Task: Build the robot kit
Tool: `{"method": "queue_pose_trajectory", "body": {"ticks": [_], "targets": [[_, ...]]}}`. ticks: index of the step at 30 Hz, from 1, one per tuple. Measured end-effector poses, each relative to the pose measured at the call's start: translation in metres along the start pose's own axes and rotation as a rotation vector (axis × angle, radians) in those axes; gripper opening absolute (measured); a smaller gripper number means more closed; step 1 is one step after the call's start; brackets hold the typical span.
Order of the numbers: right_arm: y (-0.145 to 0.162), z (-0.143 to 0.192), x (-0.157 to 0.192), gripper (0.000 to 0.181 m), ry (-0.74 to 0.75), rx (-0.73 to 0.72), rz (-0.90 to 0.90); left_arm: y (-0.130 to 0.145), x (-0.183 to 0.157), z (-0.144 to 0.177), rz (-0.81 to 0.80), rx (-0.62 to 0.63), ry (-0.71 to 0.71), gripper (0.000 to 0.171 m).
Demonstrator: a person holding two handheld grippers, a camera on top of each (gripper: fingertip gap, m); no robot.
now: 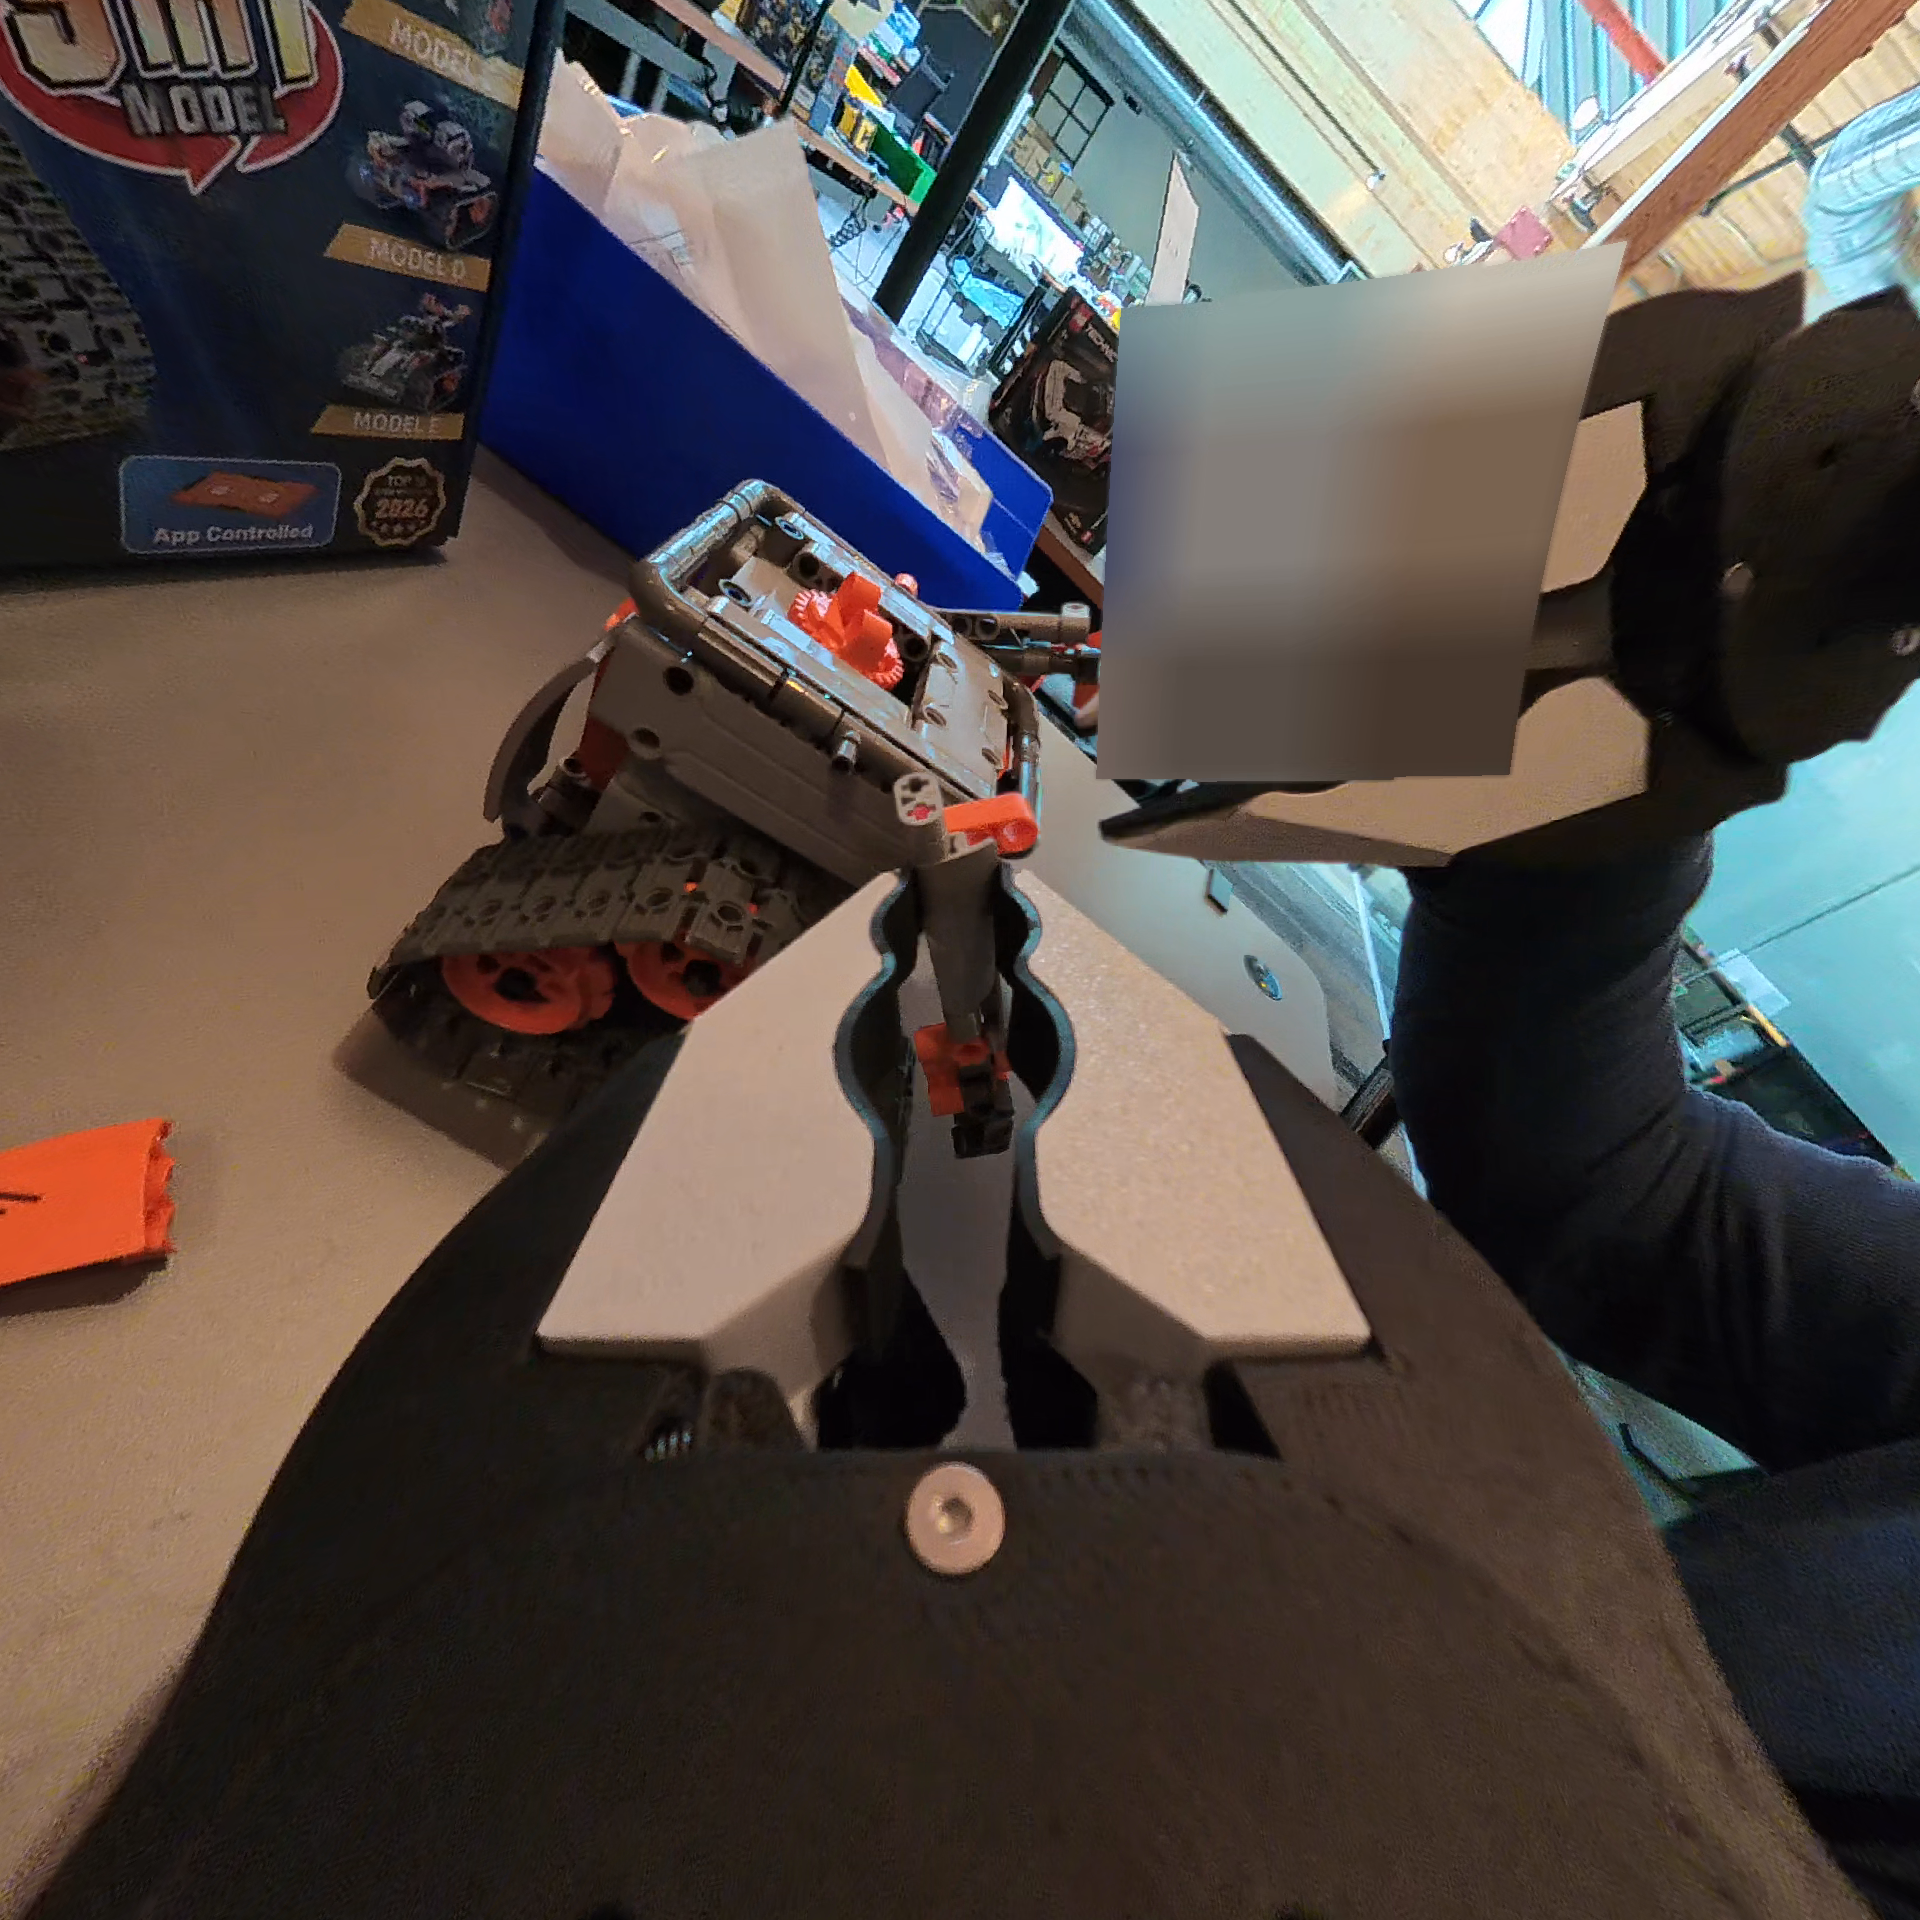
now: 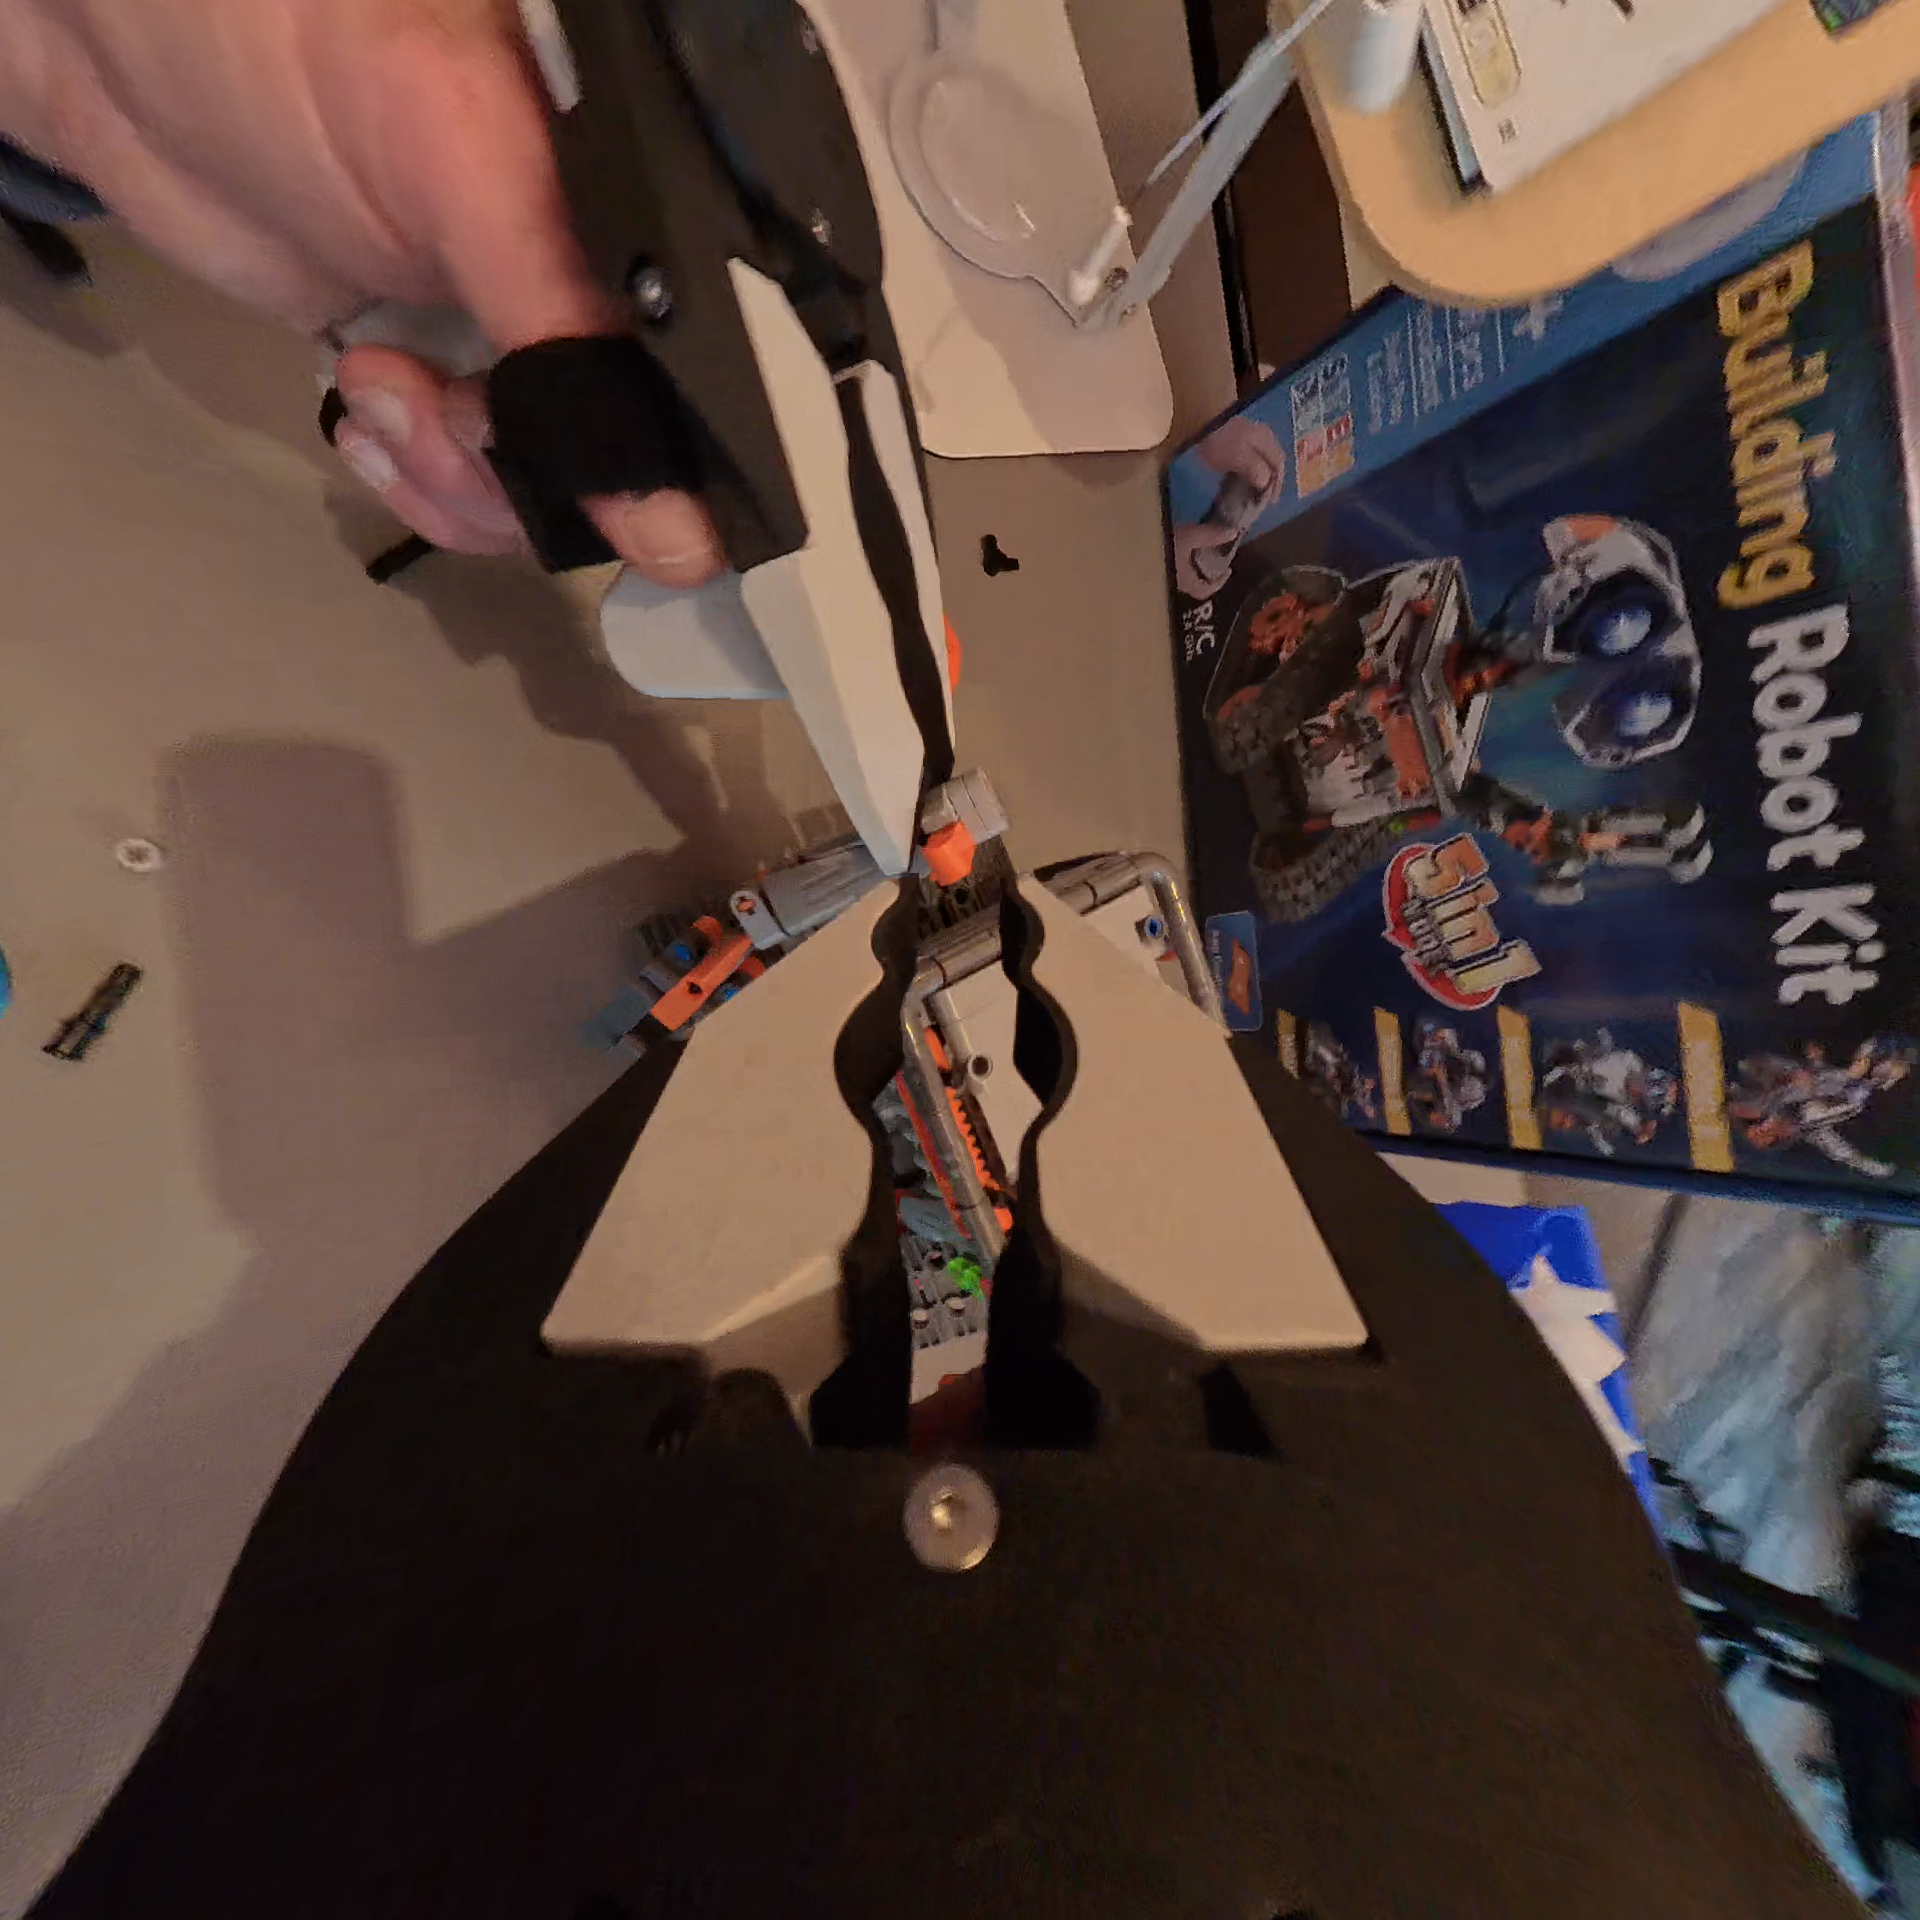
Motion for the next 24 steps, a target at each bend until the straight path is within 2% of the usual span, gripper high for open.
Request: {"method": "queue_pose_trajectory", "body": {"ticks": [4, 8, 11, 12, 13, 14, 22, 24], "targets": [[-0.003, 0.003, 0.009, 0.008, 0.134, 0.020, 0.275, -0.002, -0.012, 0.004, -0.007, 0.013, 0.088, 0.011], [-0.009, 0.012, 0.020, 0.002, 0.084, -0.027, 0.380, -0.004, -0.023, 0.003, -0.020, 0.020, 0.132, 0.012], [-0.009, 0.021, 0.022, 0.000, 0.014, -0.024, 0.390, -0.004, -0.028, 0.002, -0.015, 0.013, 0.166, 0.012], [-0.007, 0.023, 0.022, 0.003, -0.015, -0.007, 0.389, -0.005, -0.028, 0.002, -0.016, 0.004, 0.158, 0.011], [-0.007, 0.025, 0.022, 0.013, -0.031, 0.011, 0.388, -0.007, -0.029, 0.002, -0.021, -0.005, 0.157, 0.011], [-0.007, 0.028, 0.022, 0.013, -0.045, 0.006, 0.388, -0.007, -0.030, 0.003, -0.020, -0.006, 0.174, 0.012], [-0.012, 0.029, 0.019, 0.004, -0.056, -0.014, 0.364, -0.011, -0.036, 0.004, -0.026, -0.035, 0.219, 0.012], [-0.013, 0.031, 0.017, 0.004, -0.071, -0.018, 0.336, -0.014, -0.038, 0.006, -0.073, -0.047, 0.210, 0.013]]}}
Point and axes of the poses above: each gripper's, where its closed fingertips meet, z back along the fingers, y out of its underside, x = y × z across the jaws, the point moved 7 cm from there along z, back along the fingers, and after that the axes turned 13 degrees about -z, right-handed, at the moved point
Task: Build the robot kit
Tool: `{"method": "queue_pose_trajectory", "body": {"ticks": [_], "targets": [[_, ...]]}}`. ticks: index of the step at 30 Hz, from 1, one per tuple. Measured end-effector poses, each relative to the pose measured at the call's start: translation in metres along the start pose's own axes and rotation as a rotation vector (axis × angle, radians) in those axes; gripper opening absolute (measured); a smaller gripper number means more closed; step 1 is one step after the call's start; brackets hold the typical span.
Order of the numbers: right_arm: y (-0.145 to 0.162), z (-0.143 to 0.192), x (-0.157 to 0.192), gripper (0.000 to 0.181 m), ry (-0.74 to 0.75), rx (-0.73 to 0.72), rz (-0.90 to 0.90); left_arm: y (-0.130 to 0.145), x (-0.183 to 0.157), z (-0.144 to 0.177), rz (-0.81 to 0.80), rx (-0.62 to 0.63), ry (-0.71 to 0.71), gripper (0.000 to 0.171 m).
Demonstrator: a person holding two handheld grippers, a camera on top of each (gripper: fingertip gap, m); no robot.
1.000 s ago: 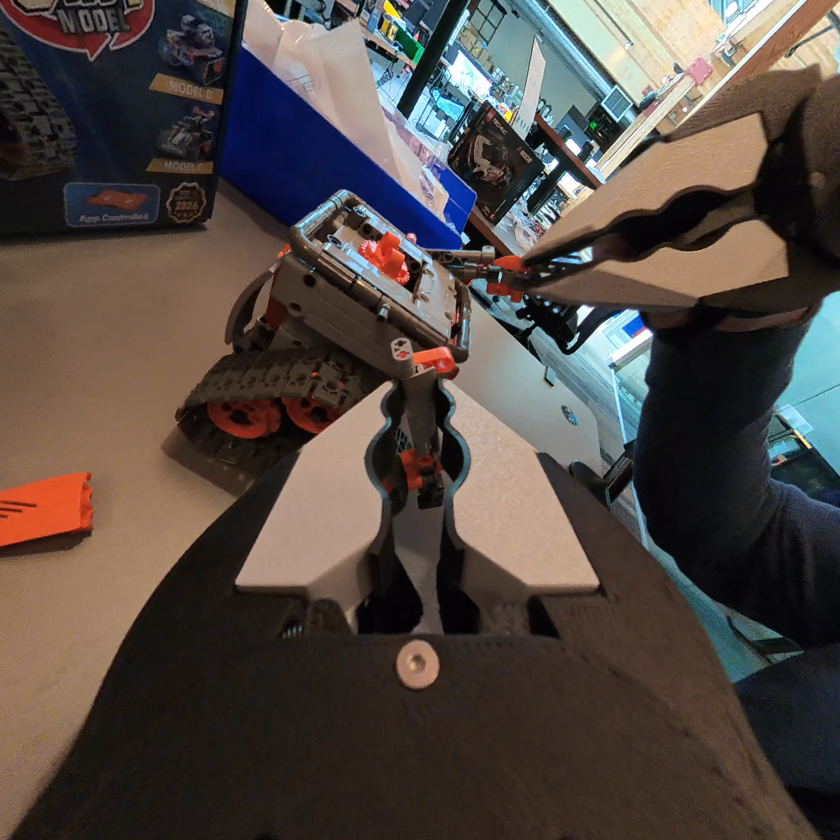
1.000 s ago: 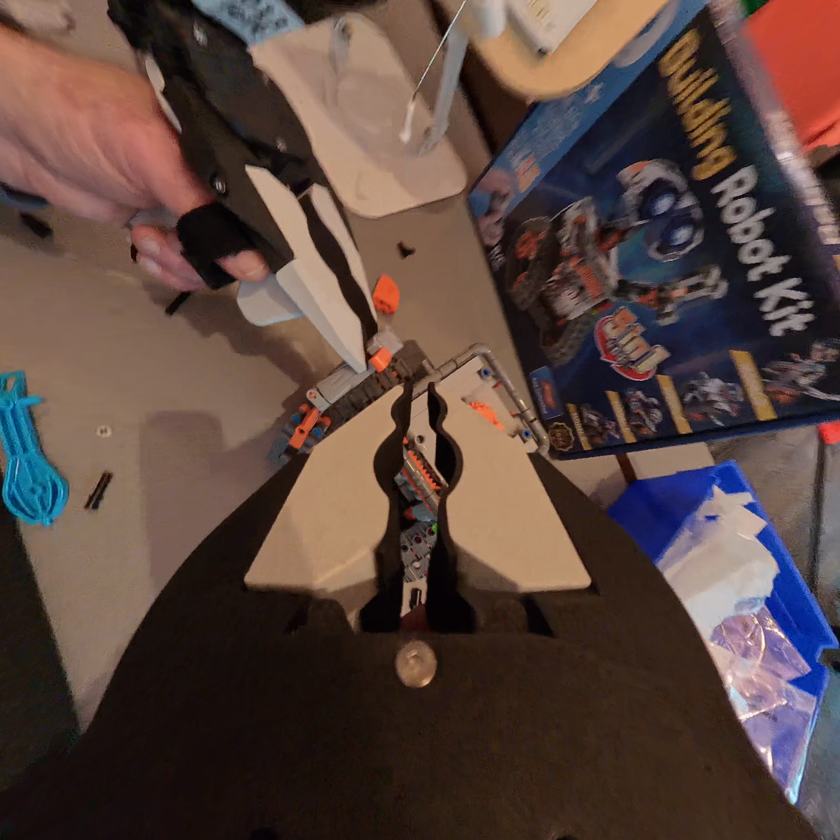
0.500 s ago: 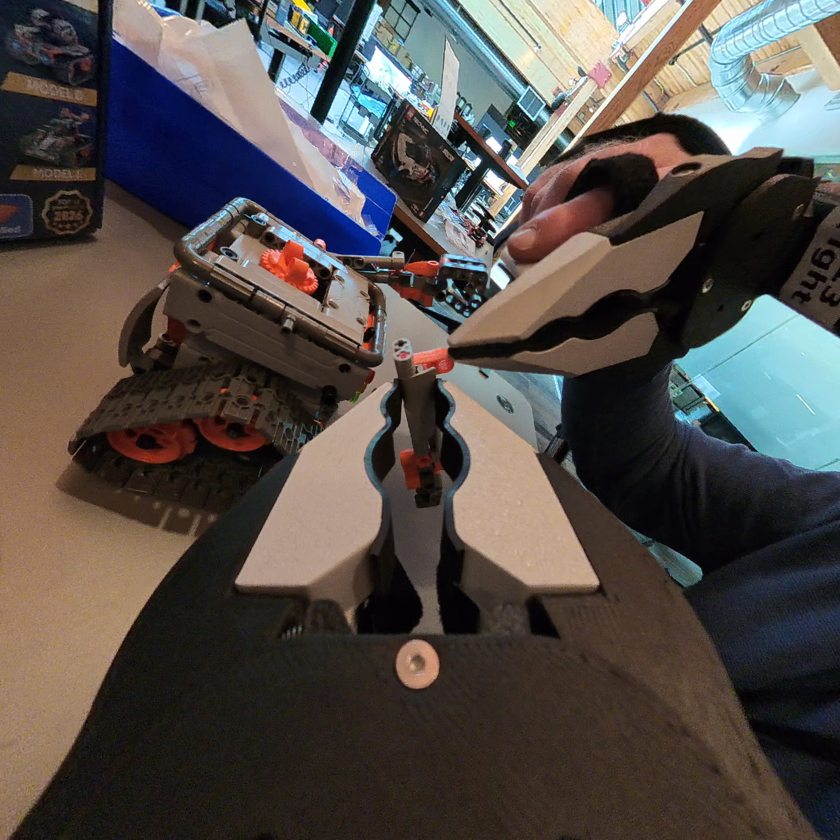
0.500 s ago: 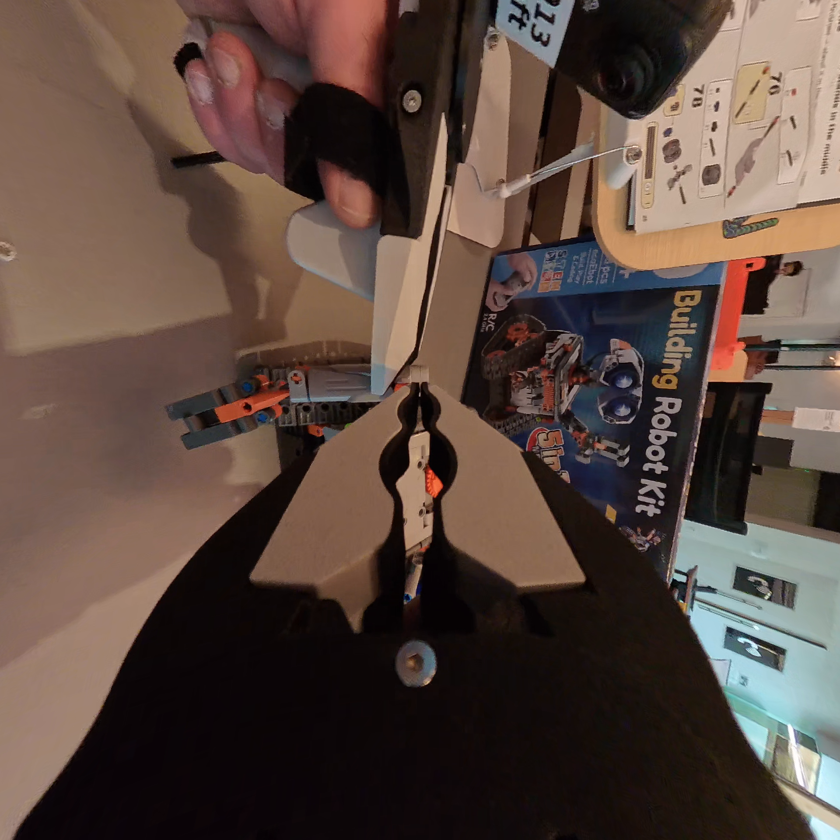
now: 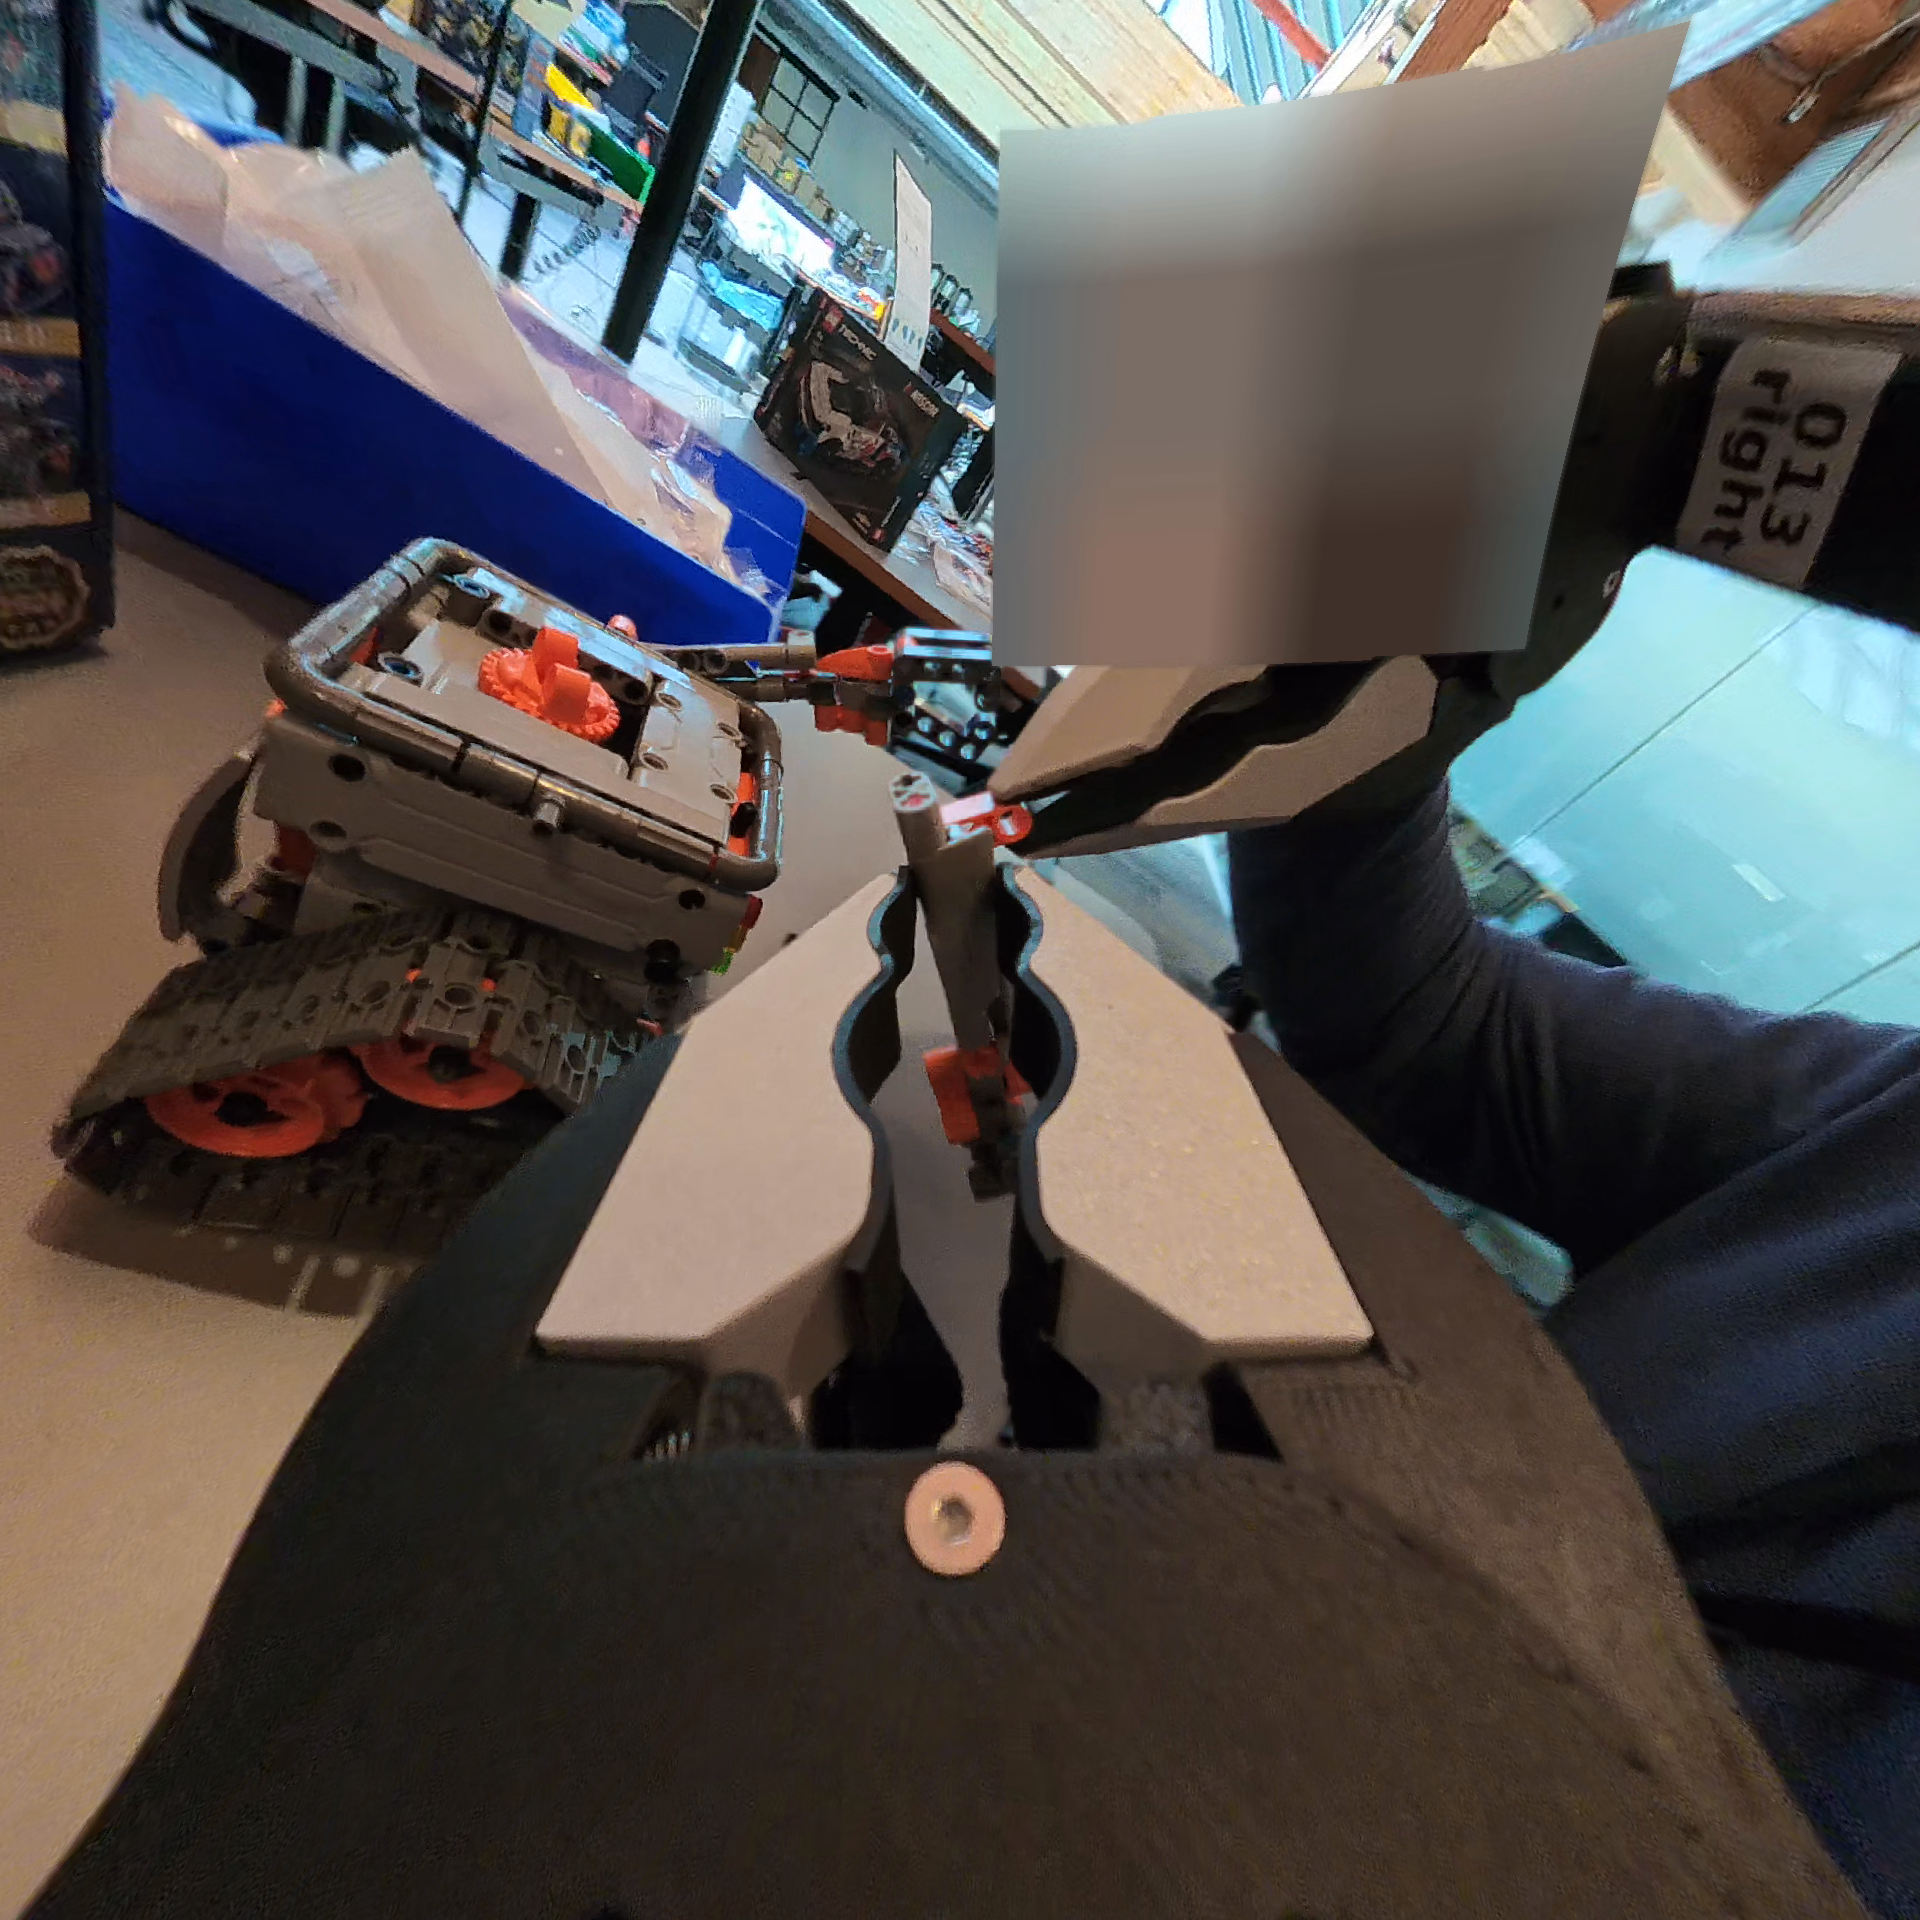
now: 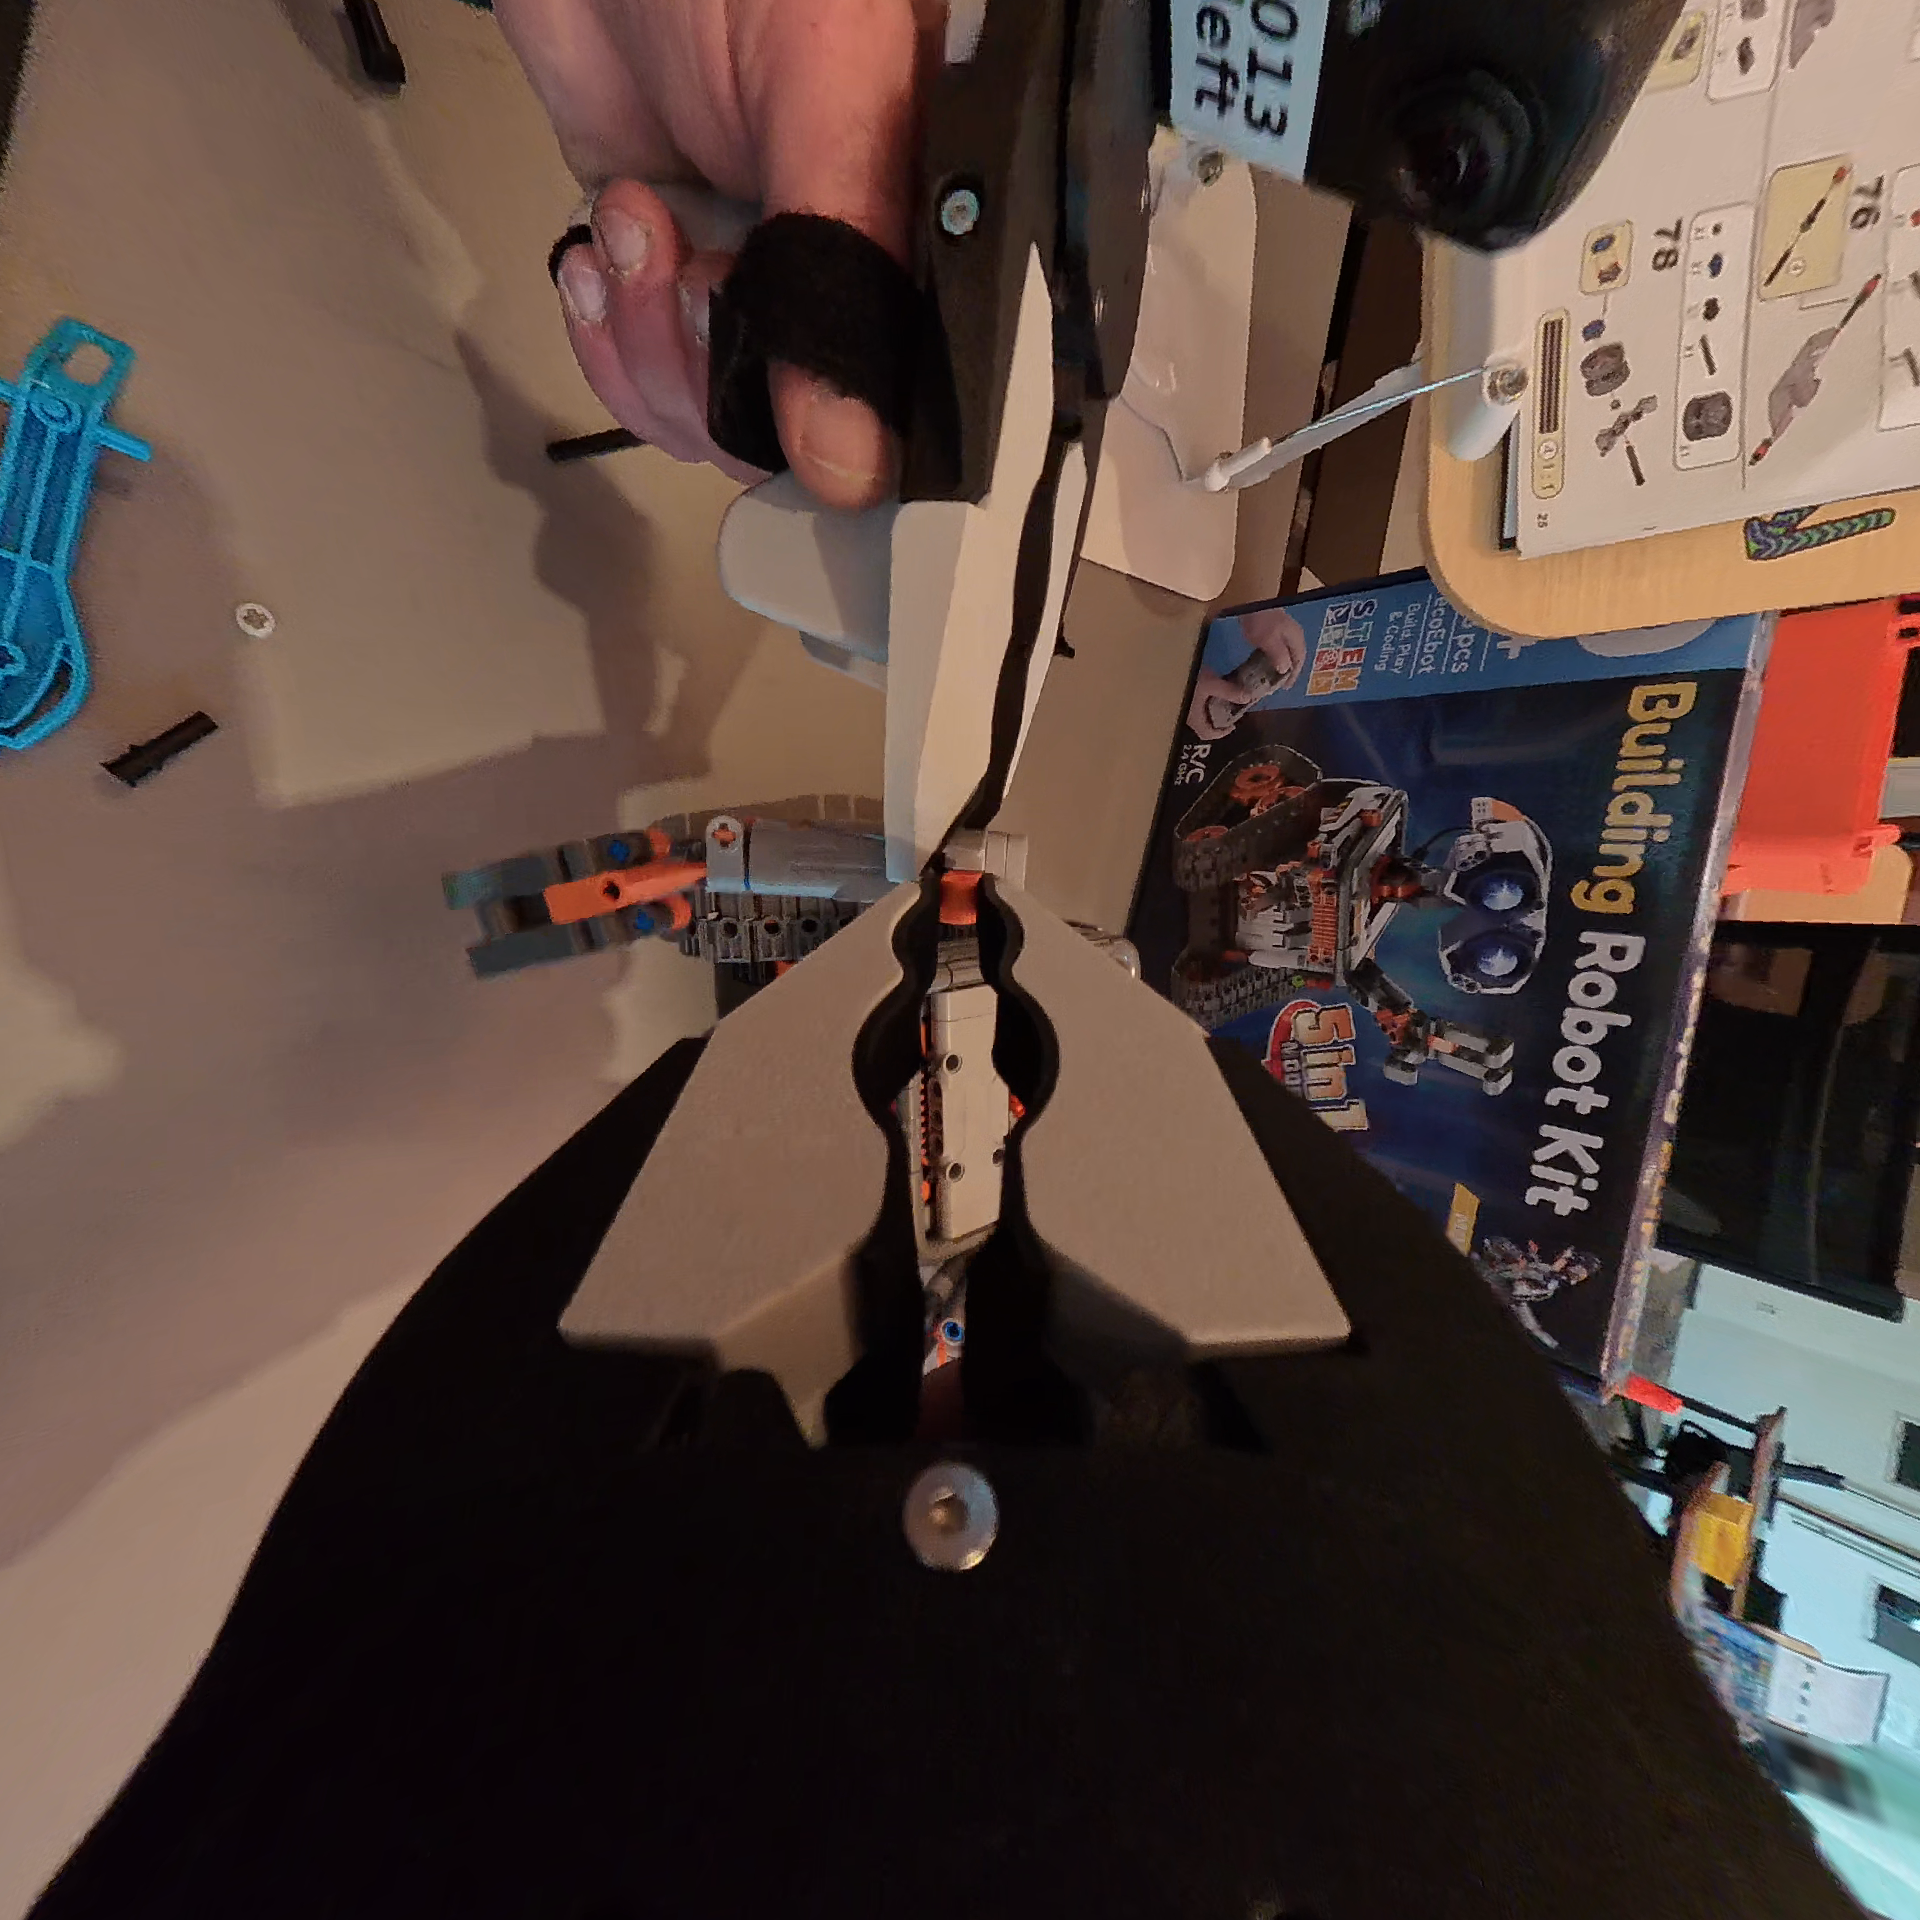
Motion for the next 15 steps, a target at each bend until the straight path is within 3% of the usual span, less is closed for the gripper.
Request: {"method": "queue_pose_trajectory", "body": {"ticks": [3, 6, 9, 13, 15], "targets": [[0.004, 0.001, -0.006, 0.004, -0.042, -0.007, -0.040, -0.009, -0.001, 0.006, -0.224, 0.009, -0.156, 0.029], [0.005, 0.002, -0.010, 0.004, -0.087, 0.009, -0.045, -0.013, -0.003, 0.012, -0.565, 0.113, -0.327, 0.036], [0.003, 0.001, -0.011, 0.004, -0.171, 0.021, -0.044, -0.012, -0.010, 0.011, -0.867, 0.227, -0.367, 0.038], [0.001, 0.001, -0.014, 0.004, -0.243, -0.018, -0.065, -0.004, -0.020, 0.009, -1.142, 0.309, -0.335, 0.064], [0.000, 0.000, -0.015, 0.004, -0.282, -0.034, -0.091, -0.001, -0.027, 0.008, -1.444, 0.334, -0.439, 0.060]]}}
Point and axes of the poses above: each gripper's, where its closed fingertips meet, z back along the fingers, y out of its underside, x = y × z across the jaws, the point moved 7 cm from there along z, back along the fingers, and after that the axes turned 13 degrees about -z, right-handed, at the moved point
